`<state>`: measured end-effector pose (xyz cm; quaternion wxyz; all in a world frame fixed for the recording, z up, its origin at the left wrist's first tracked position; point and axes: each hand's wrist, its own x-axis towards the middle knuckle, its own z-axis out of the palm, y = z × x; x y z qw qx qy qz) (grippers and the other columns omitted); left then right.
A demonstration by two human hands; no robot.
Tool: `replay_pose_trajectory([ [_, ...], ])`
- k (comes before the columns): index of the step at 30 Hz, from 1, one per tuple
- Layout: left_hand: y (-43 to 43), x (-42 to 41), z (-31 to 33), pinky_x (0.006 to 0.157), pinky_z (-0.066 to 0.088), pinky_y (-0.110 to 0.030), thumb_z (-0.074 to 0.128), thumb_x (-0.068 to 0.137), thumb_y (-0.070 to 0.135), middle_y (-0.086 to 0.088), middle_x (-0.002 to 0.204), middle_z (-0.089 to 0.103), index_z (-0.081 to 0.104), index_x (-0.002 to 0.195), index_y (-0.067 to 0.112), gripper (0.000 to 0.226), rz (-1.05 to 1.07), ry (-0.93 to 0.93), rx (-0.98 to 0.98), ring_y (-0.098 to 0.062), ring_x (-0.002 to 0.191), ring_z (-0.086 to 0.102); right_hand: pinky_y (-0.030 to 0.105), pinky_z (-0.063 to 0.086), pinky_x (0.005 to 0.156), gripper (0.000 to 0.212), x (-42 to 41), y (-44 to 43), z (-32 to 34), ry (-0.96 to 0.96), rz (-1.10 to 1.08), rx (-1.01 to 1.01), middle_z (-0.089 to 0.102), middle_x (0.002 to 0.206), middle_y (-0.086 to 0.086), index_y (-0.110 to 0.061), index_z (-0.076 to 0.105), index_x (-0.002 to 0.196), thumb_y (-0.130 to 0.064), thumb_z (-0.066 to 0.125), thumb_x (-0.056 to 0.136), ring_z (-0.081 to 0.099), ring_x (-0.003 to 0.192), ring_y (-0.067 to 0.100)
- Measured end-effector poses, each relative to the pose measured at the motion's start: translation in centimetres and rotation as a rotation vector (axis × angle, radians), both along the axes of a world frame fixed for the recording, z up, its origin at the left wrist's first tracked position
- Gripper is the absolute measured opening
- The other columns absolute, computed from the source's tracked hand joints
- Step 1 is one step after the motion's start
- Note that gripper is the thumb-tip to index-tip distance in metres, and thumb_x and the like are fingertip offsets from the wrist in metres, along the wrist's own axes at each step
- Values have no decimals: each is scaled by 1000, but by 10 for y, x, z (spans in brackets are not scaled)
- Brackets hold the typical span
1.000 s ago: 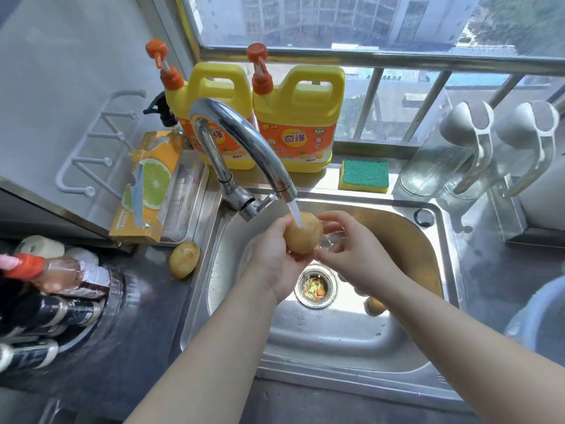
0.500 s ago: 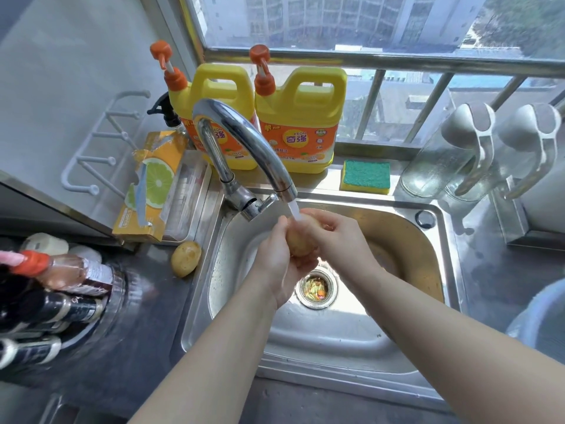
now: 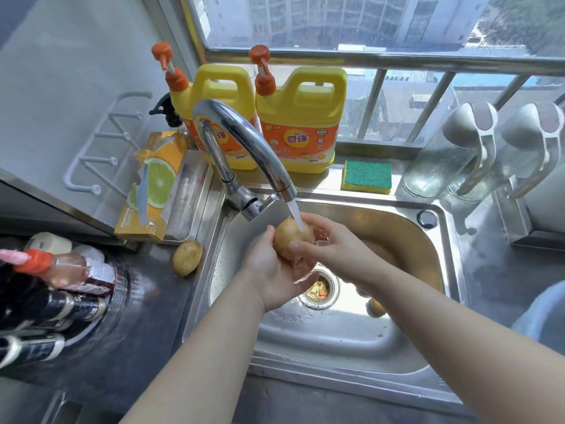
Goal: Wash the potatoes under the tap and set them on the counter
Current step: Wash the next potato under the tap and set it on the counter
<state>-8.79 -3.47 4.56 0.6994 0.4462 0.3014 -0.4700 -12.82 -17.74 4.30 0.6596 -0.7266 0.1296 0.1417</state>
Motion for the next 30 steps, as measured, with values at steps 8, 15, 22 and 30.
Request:
replay_pose_trajectory([
  [8,4,-10,9,98,47,-52,40,101,56,4,126,61,59,132,30,44,-230,-310,286,-17,114,58,45,39,112,34,0,-19,-11,165,-151,194,75,117,-5,-30,71,118,-49,66,90,64,117,18],
  [15,6,-19,10,93,57,-43,47,104,38,-1,127,64,59,133,31,32,-85,-509,160,-24,112,67,40,44,106,47,-3,-11,-4,146,-94,251,74,119,0,-31,68,124,-50,68,81,65,117,22],
  [22,1,-22,-1,88,59,-36,68,93,10,-4,123,64,59,131,23,42,-163,-678,157,-23,99,74,39,44,99,40,-14,-25,-11,191,-152,370,72,117,2,-30,70,124,-47,63,88,62,113,20],
  [30,-2,-7,6,100,53,-47,76,86,34,5,105,75,74,111,22,28,-473,-785,452,-19,101,72,39,57,91,45,-18,-32,-8,155,-280,433,72,119,16,-17,63,125,-30,72,84,73,97,25],
])
